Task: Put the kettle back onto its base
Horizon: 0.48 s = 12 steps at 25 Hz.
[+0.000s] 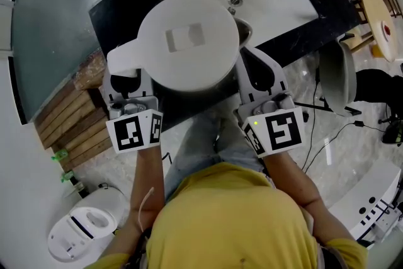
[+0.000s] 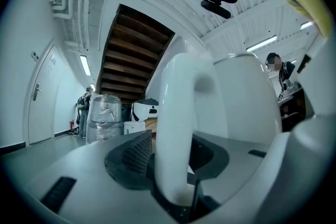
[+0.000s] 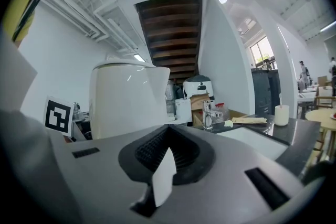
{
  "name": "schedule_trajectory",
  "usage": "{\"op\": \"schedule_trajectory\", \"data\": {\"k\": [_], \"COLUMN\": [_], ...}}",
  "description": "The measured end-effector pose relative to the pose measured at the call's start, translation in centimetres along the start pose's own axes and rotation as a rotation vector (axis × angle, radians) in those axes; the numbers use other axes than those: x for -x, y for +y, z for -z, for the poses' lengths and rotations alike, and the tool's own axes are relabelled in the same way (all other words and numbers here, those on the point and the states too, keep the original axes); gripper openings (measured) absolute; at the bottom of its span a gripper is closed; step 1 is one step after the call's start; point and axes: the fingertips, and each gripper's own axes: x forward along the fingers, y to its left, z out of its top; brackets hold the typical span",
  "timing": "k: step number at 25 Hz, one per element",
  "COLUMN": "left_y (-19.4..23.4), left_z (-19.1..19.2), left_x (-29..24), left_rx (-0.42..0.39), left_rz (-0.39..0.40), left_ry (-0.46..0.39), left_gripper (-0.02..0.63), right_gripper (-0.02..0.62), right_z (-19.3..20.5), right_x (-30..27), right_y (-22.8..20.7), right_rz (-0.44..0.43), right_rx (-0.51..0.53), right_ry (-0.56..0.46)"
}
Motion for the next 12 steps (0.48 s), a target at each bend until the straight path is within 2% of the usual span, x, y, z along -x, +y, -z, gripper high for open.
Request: {"op": "schedule_trajectory", "data": {"k": [12], "left_y": [-0.5], "left_z": [0.3], "left_x": [2.5], "left_rx": [0.016], "left_rz": [-0.059], "left_ry": [0.045], "left_gripper": [0.181], "right_gripper": [0.015], "right_z": [-0.2], "right_x": [0.7], "right_y": [0.4], "right_rz": [-0.023], "right_rx": [0.02], "right_ry": [-0.01]}}
